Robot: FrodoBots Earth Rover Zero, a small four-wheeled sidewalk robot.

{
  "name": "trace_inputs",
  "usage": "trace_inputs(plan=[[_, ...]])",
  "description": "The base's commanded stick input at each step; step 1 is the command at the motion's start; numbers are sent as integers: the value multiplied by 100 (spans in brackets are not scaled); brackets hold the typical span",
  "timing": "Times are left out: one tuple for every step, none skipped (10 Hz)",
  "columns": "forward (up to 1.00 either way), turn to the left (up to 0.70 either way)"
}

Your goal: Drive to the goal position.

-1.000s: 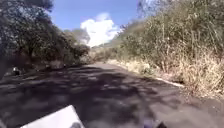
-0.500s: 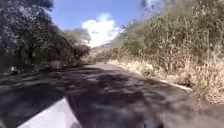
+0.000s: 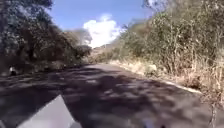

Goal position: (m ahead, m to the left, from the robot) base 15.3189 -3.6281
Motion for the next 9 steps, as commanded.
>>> trace_inputs(plan=[[50,0],[50,0],[50,0],[50,0],[50,0],[50,0],[50,0],[50,0],[50,0]])
